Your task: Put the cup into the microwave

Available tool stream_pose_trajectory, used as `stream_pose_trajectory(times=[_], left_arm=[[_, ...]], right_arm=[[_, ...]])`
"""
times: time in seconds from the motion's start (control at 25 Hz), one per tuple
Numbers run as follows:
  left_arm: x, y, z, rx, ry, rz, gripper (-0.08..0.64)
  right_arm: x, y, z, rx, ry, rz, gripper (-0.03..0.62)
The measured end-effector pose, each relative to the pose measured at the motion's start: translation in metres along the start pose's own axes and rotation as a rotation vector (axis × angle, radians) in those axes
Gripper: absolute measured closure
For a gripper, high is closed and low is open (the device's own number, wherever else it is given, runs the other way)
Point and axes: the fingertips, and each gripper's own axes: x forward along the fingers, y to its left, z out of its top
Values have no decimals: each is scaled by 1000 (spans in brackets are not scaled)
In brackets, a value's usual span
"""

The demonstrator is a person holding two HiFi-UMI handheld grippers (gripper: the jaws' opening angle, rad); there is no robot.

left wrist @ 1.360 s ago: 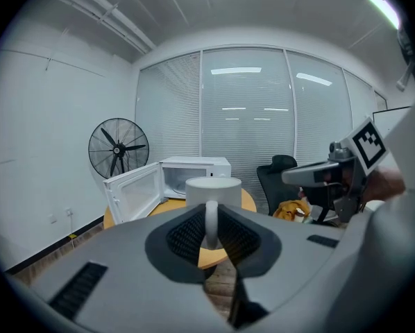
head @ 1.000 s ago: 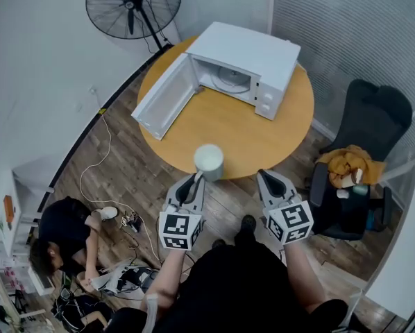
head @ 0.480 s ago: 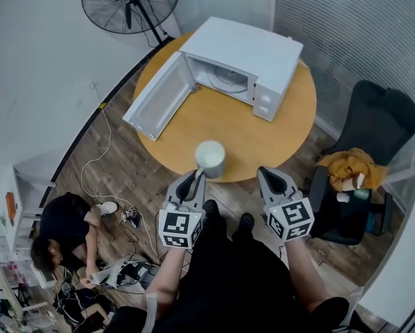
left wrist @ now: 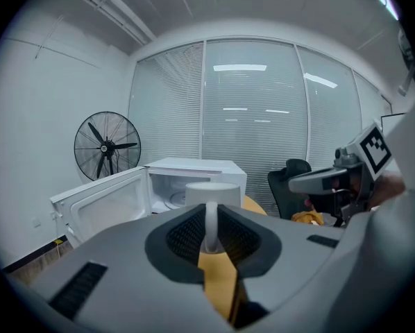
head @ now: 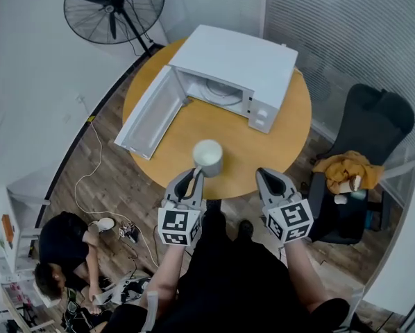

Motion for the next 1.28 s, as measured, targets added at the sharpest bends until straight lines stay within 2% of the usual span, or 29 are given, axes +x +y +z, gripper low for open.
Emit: stream_pose_trajectory(times=[0.52, 1.04, 1.28], left_arm=[[98, 76, 29, 65, -19, -144, 514], [187, 124, 12, 93, 11, -247, 514], [223, 132, 6, 109, -26, -275, 514]], right_arm=[[72, -18, 36, 22, -8, -172, 583], [112, -25, 29, 73, 38, -320, 583], [124, -25, 18, 93, 71, -340, 583]])
